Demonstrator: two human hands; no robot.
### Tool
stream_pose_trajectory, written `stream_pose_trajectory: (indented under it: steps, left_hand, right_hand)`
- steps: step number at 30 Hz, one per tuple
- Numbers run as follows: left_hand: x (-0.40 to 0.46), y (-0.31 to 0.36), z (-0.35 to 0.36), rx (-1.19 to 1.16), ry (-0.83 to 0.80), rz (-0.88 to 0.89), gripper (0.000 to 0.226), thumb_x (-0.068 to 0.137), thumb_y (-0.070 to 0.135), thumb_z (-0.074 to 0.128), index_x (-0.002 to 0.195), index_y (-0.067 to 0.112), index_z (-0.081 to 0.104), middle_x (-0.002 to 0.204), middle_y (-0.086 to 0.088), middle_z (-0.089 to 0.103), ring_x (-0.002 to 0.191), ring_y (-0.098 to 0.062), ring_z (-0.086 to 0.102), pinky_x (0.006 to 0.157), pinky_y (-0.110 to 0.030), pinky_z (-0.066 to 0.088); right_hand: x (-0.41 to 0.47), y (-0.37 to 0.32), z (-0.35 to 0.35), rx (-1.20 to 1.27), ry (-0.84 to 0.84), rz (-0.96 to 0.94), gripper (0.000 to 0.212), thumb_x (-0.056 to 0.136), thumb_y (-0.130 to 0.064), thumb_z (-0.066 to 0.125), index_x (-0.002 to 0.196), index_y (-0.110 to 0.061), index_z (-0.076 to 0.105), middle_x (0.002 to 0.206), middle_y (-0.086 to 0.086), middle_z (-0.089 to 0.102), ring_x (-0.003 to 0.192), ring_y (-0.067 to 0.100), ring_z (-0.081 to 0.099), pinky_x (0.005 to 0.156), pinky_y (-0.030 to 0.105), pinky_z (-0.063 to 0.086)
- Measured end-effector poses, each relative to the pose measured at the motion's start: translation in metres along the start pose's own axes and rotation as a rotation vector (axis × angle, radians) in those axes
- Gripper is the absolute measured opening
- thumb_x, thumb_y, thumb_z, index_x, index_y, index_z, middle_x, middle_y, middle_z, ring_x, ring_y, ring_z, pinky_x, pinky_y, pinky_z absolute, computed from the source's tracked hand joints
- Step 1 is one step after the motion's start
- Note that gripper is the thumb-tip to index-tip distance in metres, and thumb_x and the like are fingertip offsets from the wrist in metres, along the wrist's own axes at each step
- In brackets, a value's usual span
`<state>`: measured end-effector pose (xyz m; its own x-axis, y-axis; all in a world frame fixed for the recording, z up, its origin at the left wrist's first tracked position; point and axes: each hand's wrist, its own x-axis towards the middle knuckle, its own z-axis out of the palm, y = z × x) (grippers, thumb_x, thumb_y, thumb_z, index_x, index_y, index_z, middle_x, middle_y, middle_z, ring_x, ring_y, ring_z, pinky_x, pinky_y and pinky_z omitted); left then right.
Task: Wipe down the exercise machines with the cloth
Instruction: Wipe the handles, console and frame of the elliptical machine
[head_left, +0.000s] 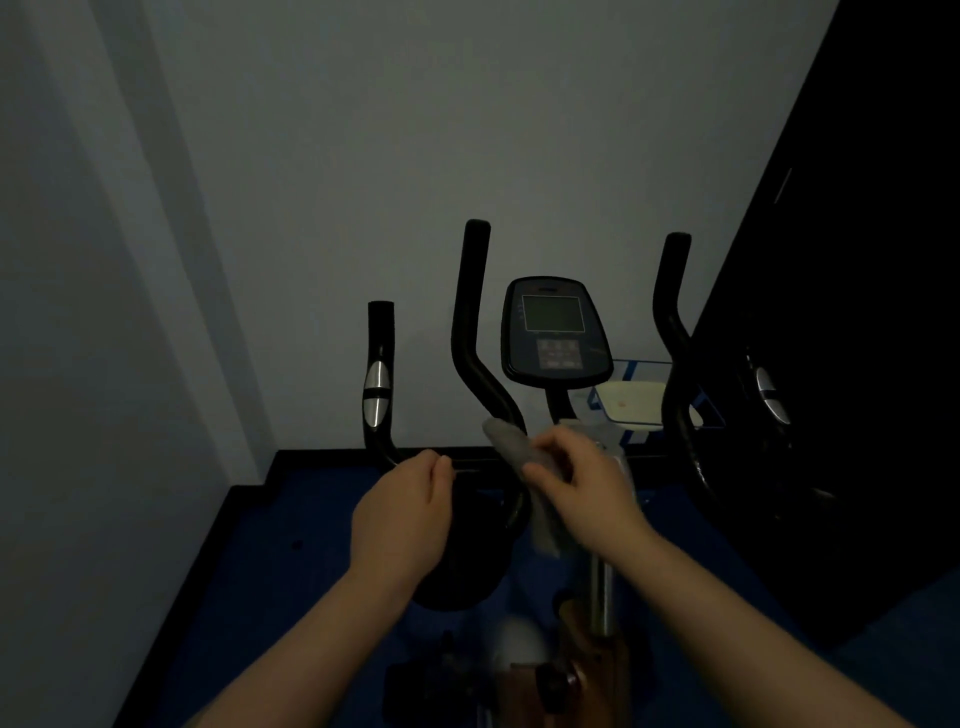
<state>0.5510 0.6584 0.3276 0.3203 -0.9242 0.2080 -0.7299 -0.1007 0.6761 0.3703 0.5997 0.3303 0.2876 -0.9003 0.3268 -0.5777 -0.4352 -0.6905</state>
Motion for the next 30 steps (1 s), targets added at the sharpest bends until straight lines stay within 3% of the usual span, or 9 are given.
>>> stream_pose_trajectory:
  steps: [2, 6, 9, 11, 16, 21, 24, 26, 30]
  left_hand:
    - [0.000, 0.001, -0.001, -0.033, -0.008, -0.016, 0.036, 0.102, 0.036, 0.033, 0.084, 0.022, 0.061, 0.077, 0.008, 0.061, 0.068, -0.006, 0.055, 0.063, -0.033, 0.046]
    - [-0.004, 0.003, -0.002, -0.017, 0.010, -0.007, 0.034, 0.102, 0.034, 0.034, 0.087, 0.023, 0.062, 0.076, 0.011, 0.059, 0.067, -0.003, 0.052, 0.059, -0.026, 0.041]
    - [-0.004, 0.002, -0.002, -0.025, 0.005, -0.002, 0.034, 0.102, 0.035, 0.034, 0.087, 0.023, 0.062, 0.075, 0.010, 0.059, 0.067, -0.004, 0.053, 0.058, -0.028, 0.041]
    - [-0.004, 0.002, -0.002, -0.022, 0.001, -0.003, 0.034, 0.102, 0.036, 0.034, 0.087, 0.023, 0.062, 0.075, 0.010, 0.059, 0.066, -0.004, 0.054, 0.058, -0.029, 0.043]
    - [-0.003, 0.003, -0.002, -0.036, -0.003, -0.017, 0.033, 0.102, 0.035, 0.034, 0.091, 0.025, 0.064, 0.079, 0.014, 0.059, 0.070, -0.001, 0.053, 0.056, -0.025, 0.040]
    - [-0.003, 0.002, -0.002, -0.044, -0.004, -0.018, 0.033, 0.102, 0.036, 0.035, 0.090, 0.025, 0.063, 0.079, 0.010, 0.061, 0.070, -0.003, 0.054, 0.059, -0.028, 0.043]
    - [-0.003, 0.001, 0.000, -0.034, 0.009, -0.006, 0.031, 0.101, 0.034, 0.037, 0.087, 0.025, 0.063, 0.077, 0.010, 0.061, 0.069, -0.003, 0.054, 0.054, -0.025, 0.037]
    - [-0.002, 0.001, 0.000, -0.053, 0.007, -0.007, 0.030, 0.101, 0.032, 0.038, 0.088, 0.024, 0.064, 0.078, 0.010, 0.061, 0.070, -0.004, 0.055, 0.056, -0.027, 0.039]
    - [-0.003, 0.001, 0.001, -0.070, 0.044, -0.004, 0.028, 0.100, 0.033, 0.040, 0.089, 0.023, 0.063, 0.083, 0.011, 0.060, 0.077, -0.005, 0.056, 0.064, -0.031, 0.046]
  right_hand:
    - [0.015, -0.004, 0.002, 0.063, 0.072, 0.020, 0.008, 0.089, -0.025, 0.065, 0.096, -0.025, 0.060, 0.095, -0.005, 0.055, 0.087, 0.001, 0.053, 0.067, 0.010, 0.037]
    - [-0.004, 0.004, 0.029, 0.236, 0.208, 0.083, 0.005, 0.089, -0.019, 0.066, 0.090, -0.022, 0.062, 0.097, -0.002, 0.058, 0.090, 0.003, 0.056, 0.075, 0.021, 0.041]
    - [-0.036, 0.013, 0.030, 0.291, 0.132, 0.055, 0.007, 0.087, -0.016, 0.069, 0.085, -0.018, 0.062, 0.092, 0.001, 0.060, 0.087, 0.009, 0.059, 0.076, 0.027, 0.049]
    - [-0.031, 0.011, 0.022, 0.268, 0.092, 0.040, 0.006, 0.087, -0.018, 0.069, 0.086, -0.017, 0.063, 0.090, 0.001, 0.062, 0.084, 0.010, 0.060, 0.075, 0.026, 0.049]
    - [0.000, 0.001, 0.034, 0.302, 0.313, 0.138, 0.008, 0.088, -0.025, 0.068, 0.089, -0.018, 0.062, 0.093, 0.001, 0.062, 0.086, 0.006, 0.058, 0.071, 0.015, 0.044]
    - [-0.052, 0.014, 0.040, 0.242, 0.193, -0.008, 0.010, 0.089, -0.026, 0.065, 0.085, -0.019, 0.059, 0.088, -0.004, 0.057, 0.084, 0.005, 0.056, 0.071, 0.016, 0.044]
    - [-0.019, 0.016, 0.014, 0.034, 0.099, -0.118, 0.007, 0.090, -0.033, 0.062, 0.090, -0.027, 0.057, 0.091, -0.011, 0.054, 0.083, 0.000, 0.051, 0.071, 0.013, 0.042]
    - [0.011, 0.008, 0.007, 0.056, 0.219, -0.044, 0.006, 0.092, -0.028, 0.062, 0.090, -0.026, 0.057, 0.092, -0.009, 0.055, 0.084, 0.001, 0.052, 0.069, 0.013, 0.040]
    - [0.007, 0.013, 0.036, 0.294, 0.250, 0.159, 0.009, 0.091, -0.029, 0.062, 0.085, -0.024, 0.058, 0.090, -0.003, 0.060, 0.085, 0.009, 0.058, 0.074, 0.031, 0.048]
